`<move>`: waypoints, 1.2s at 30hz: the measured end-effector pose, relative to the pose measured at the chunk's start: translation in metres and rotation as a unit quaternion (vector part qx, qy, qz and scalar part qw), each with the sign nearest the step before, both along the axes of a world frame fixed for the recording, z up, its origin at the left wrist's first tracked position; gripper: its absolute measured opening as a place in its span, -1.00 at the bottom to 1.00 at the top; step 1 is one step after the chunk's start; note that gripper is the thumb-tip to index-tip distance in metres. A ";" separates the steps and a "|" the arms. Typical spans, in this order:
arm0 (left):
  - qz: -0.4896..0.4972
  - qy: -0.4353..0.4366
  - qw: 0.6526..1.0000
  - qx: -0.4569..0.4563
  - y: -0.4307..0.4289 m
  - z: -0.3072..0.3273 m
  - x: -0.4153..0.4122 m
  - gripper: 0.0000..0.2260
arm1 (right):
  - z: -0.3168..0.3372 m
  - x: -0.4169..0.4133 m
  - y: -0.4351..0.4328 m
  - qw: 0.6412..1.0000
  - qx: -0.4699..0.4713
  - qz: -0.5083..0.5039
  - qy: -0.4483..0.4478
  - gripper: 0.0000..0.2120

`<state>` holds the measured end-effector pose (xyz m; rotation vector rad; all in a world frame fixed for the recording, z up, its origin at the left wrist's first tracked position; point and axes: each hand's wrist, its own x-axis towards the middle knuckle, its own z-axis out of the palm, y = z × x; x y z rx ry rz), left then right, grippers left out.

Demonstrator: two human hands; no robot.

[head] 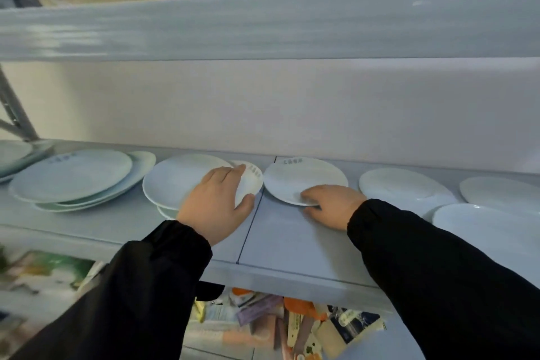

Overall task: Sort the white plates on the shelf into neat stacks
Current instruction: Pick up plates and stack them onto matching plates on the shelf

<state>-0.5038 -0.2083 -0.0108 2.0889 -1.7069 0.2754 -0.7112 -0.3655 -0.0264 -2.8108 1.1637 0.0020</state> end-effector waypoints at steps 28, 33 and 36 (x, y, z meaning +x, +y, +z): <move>0.040 0.009 0.998 -0.043 0.055 0.020 0.093 -0.40 | 0.043 0.084 0.033 0.980 -0.148 -0.005 -0.134 -0.51; 0.050 0.015 0.998 -0.041 0.069 0.016 0.114 -0.49 | 0.025 0.120 0.050 0.980 -0.147 0.082 -0.104 -0.52; 0.049 0.016 0.998 -0.041 0.074 0.015 0.123 -0.49 | 0.016 0.133 0.056 0.981 -0.144 0.113 -0.060 -0.42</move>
